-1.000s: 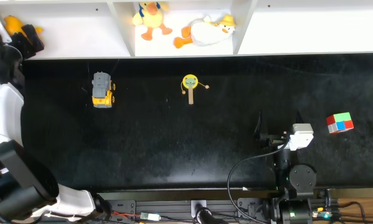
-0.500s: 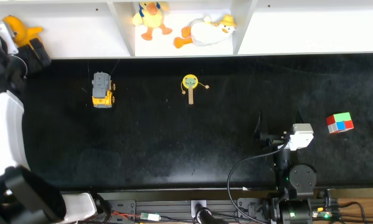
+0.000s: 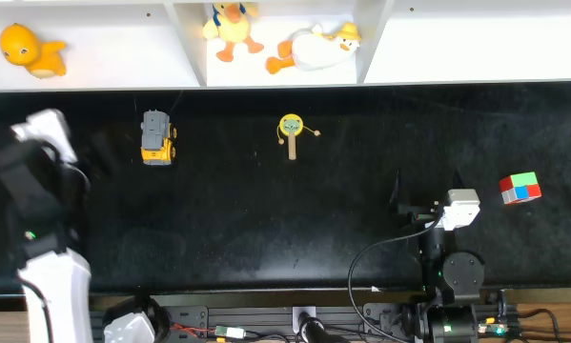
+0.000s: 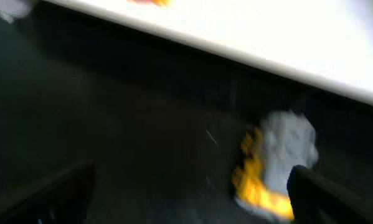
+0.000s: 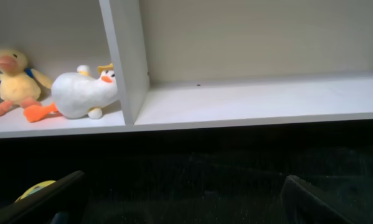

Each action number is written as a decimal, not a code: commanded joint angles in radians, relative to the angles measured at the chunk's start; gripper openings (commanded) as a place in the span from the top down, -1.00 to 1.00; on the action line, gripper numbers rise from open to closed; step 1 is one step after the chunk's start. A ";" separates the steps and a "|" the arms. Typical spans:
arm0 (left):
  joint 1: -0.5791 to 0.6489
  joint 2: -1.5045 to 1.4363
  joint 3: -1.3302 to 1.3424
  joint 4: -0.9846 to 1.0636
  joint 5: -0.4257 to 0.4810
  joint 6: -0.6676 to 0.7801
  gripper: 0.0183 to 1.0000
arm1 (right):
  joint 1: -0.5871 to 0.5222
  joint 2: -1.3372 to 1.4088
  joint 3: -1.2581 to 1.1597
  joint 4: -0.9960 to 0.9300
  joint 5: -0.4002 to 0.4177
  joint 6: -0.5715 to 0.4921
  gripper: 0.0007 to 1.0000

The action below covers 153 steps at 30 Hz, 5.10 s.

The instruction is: Store Toys

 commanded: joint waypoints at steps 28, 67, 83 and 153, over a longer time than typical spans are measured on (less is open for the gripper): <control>-0.318 0.319 0.010 0.051 -0.035 0.003 -1.00 | -0.002 -0.007 -0.013 0.005 0.011 0.003 -0.99; -0.318 0.425 0.030 0.185 -0.092 0.117 -0.11 | -0.002 -0.007 -0.013 0.005 0.011 0.003 -0.99; -0.318 0.381 0.030 0.189 -0.092 0.117 0.46 | -0.002 -0.007 -0.013 0.005 0.011 0.003 -0.99; -0.318 0.632 0.546 0.045 -0.030 0.099 -1.00 | -0.002 -0.007 -0.013 0.005 0.011 0.003 -0.99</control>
